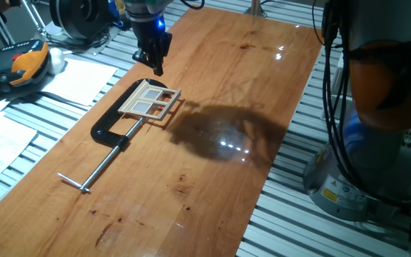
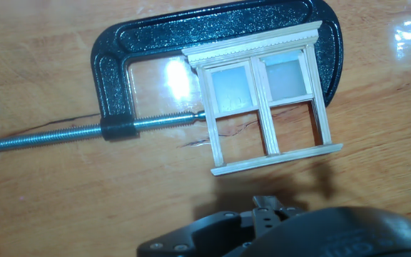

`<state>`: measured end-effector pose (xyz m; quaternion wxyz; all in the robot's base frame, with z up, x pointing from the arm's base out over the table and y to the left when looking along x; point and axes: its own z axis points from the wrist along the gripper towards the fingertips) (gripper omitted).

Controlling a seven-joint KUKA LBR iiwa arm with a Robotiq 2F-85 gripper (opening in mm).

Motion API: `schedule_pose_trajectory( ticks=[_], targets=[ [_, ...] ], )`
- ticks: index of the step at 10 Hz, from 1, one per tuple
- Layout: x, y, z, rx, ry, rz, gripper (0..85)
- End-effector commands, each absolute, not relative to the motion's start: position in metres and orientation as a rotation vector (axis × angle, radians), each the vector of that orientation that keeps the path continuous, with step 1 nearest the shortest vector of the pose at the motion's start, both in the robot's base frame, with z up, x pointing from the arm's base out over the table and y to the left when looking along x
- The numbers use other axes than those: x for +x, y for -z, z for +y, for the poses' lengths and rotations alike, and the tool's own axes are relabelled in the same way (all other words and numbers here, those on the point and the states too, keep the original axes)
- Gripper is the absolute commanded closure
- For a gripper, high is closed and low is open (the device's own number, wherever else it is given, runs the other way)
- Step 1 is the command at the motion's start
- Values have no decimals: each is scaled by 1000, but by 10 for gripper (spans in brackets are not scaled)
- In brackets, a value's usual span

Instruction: Close a sliding window

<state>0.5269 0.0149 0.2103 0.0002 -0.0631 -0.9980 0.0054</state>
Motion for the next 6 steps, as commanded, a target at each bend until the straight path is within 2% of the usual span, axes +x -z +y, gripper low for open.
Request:
schedule_pose_trajectory(
  ticks=[1, 6],
  targets=[
    [527, -210, 15, -199, -17, -3135, 850],
    [531, -208, 17, -212, -37, -3150, 850]
  ],
)
